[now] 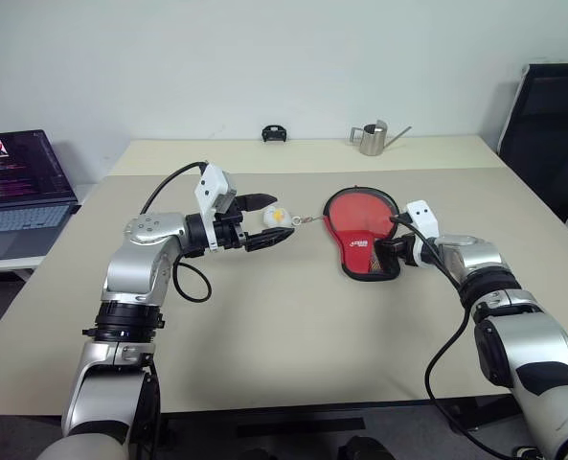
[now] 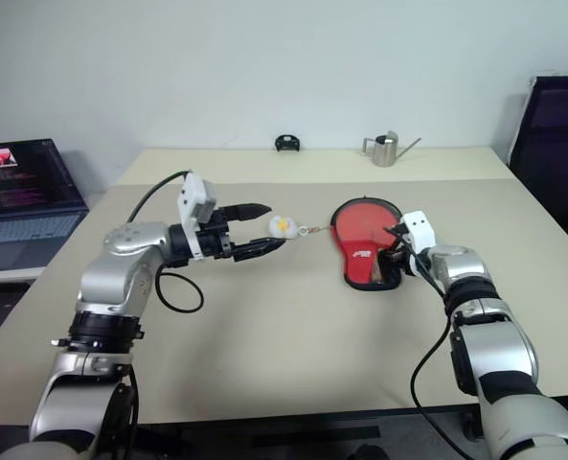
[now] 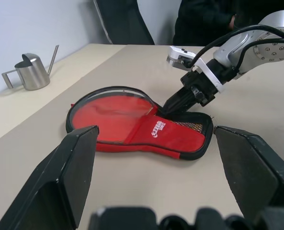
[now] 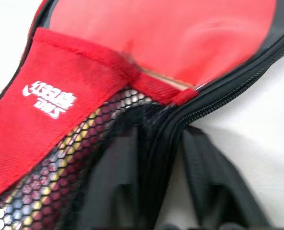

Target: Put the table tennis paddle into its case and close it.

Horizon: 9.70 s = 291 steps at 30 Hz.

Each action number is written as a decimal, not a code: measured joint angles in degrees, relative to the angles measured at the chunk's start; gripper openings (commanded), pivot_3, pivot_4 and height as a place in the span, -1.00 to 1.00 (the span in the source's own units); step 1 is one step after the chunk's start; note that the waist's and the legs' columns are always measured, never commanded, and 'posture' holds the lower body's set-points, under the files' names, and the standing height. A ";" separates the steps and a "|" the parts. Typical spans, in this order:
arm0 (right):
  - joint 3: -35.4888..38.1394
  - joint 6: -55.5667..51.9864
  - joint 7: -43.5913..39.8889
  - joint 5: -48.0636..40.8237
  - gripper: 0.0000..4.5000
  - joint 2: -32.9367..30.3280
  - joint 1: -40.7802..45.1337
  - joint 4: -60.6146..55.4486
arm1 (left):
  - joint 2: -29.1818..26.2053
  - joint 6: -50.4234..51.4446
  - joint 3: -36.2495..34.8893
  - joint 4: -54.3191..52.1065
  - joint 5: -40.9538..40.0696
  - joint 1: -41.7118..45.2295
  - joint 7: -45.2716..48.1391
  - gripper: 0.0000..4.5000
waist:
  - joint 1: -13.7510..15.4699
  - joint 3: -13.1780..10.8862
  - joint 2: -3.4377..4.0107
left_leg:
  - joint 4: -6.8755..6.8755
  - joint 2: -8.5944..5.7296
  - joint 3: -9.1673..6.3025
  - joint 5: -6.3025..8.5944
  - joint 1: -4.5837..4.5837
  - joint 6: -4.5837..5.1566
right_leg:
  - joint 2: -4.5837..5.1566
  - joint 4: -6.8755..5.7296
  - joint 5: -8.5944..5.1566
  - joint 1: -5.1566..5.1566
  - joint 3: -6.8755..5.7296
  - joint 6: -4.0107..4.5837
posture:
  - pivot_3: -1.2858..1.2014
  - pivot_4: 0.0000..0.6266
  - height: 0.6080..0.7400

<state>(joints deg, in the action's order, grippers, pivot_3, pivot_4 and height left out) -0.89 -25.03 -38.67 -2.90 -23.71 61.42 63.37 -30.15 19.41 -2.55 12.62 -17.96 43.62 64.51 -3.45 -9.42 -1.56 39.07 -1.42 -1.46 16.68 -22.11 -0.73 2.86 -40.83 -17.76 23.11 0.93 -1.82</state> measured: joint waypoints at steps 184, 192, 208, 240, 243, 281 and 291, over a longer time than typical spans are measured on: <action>-11.16 1.92 -8.16 -12.77 1.00 -4.90 -35.50 -56.40 | -2.67 5.24 5.02 8.36 2.20 -0.10 -10.36 0.94 | 1.97 -0.26 0.37 | -0.23 -0.05 -1.44 0.19 0.22 0.31 | 0.03 1.80 0.19 -1.49 -1.53 -0.09 | 0.03 -0.52 1.00; -10.82 0.81 -7.42 -11.81 1.00 -3.45 -35.54 -57.18 | 5.43 -4.15 8.77 30.00 8.50 10.43 -10.72 0.94 | 1.82 -0.25 0.35 | -0.22 -0.06 -1.43 0.18 0.20 0.30 | 0.03 1.79 0.19 -1.46 -1.55 -0.09 | 0.03 -0.52 1.00; -10.35 -0.91 -5.09 -11.07 1.00 -0.60 -36.72 -59.31 | 14.86 -14.80 8.75 57.29 14.64 20.56 -12.60 0.94 | 1.61 -0.23 0.32 | -0.23 -0.08 -1.41 0.19 0.19 0.30 | 0.02 1.77 0.19 -1.42 -1.54 -0.10 | 0.03 -0.52 1.00; -9.44 -4.30 0.27 -8.34 1.00 0.92 -36.84 -60.57 | 14.82 -14.80 4.38 55.75 15.96 18.95 -6.78 -0.98 | 1.73 -0.21 0.29 | -0.18 -0.11 -1.44 0.18 0.20 0.30 | 0.02 1.71 0.20 -1.45 -1.55 -0.12 | 0.03 -0.52 1.00; -9.50 -4.41 0.95 -7.28 1.00 0.82 -36.30 -59.87 | 13.30 -14.54 4.40 54.08 15.87 18.65 -5.04 -0.98 | 1.76 -0.16 0.27 | -0.18 -0.11 -1.44 0.18 0.23 0.30 | 0.03 1.71 0.20 -1.48 -1.55 -0.12 | 0.03 -0.52 1.00; -9.63 -6.13 4.13 -4.83 1.00 6.45 -39.85 -62.07 | 17.64 -21.36 7.60 64.18 25.43 26.43 -22.72 -0.98 | 1.60 0.66 -0.22 | -0.25 -0.07 -1.49 0.20 0.67 0.33 | -0.06 1.69 0.20 -1.85 -1.54 -0.14 | 0.03 -0.52 1.00; -9.63 -6.13 6.19 -3.50 1.00 8.66 -41.50 -63.69 | 21.58 -22.63 7.01 65.01 27.23 27.07 -28.54 -0.98 | 1.61 0.79 -0.36 | -0.26 -0.07 -1.50 0.20 0.68 0.32 | -0.06 1.71 0.20 -1.88 -1.53 -0.14 | 0.03 -0.52 1.00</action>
<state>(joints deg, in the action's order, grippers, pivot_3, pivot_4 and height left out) -10.52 -31.16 -32.49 -6.40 -15.05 19.91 -0.32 -8.57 -3.22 4.47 77.63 9.27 70.69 35.97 -1.84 -8.63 -1.91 38.82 -1.49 -2.96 16.89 -21.42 -0.41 2.80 -39.13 -17.57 21.24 -0.61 -1.95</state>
